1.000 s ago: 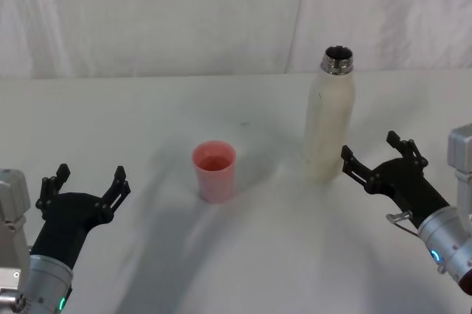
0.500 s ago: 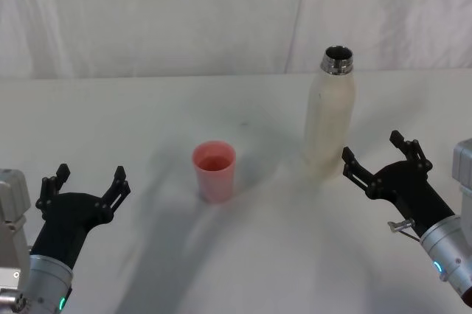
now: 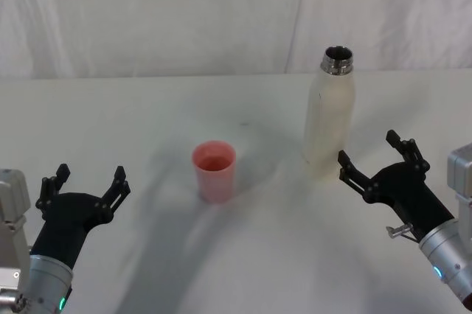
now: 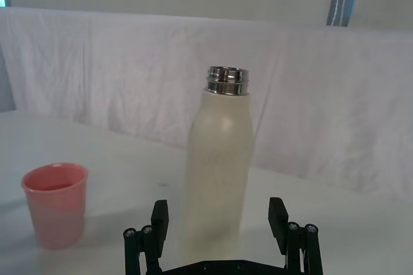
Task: Grasp the thermos with one hand and pour water into the cup lid.
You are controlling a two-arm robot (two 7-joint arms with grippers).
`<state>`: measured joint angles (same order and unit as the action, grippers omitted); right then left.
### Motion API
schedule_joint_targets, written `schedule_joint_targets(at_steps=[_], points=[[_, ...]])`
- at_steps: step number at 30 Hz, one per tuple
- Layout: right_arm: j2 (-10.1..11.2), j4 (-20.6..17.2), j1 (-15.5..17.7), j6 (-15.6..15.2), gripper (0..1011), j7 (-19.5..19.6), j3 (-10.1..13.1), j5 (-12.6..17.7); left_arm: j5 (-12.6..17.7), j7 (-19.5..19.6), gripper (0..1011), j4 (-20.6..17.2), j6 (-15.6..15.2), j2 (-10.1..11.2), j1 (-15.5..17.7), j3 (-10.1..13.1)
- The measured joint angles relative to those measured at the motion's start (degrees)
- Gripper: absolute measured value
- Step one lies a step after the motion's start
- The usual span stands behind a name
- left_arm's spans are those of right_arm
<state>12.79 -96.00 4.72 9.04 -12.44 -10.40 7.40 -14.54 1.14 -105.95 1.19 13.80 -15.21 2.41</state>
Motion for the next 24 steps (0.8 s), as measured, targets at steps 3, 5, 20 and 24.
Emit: schedule_joint_targets(at_steps=[3, 5, 20, 24], points=[[0.0, 0.0, 0.1, 0.2, 1001, -0.2, 0.0, -0.1, 0.0, 0.0, 1001, 0.0, 0.0, 0.0, 0.0, 0.0], [-0.1, 0.0, 0.2, 0.2, 1001, -0.3, -0.1, -0.1, 0.0, 0.0, 1001, 0.0, 0.0, 0.0, 0.0, 0.0], [-0.8, 0.7, 0.7, -1.0, 1001, -0.7, -1.0, 0.0, 0.0, 0.0, 1001, 0.0, 0.0, 0.0, 0.0, 0.0], [-1.0, 1.2, 0.4, -1.5, 1001, -0.7, -1.2, 0.0, 0.0, 0.0, 1001, 0.0, 0.0, 0.0, 0.0, 0.0]])
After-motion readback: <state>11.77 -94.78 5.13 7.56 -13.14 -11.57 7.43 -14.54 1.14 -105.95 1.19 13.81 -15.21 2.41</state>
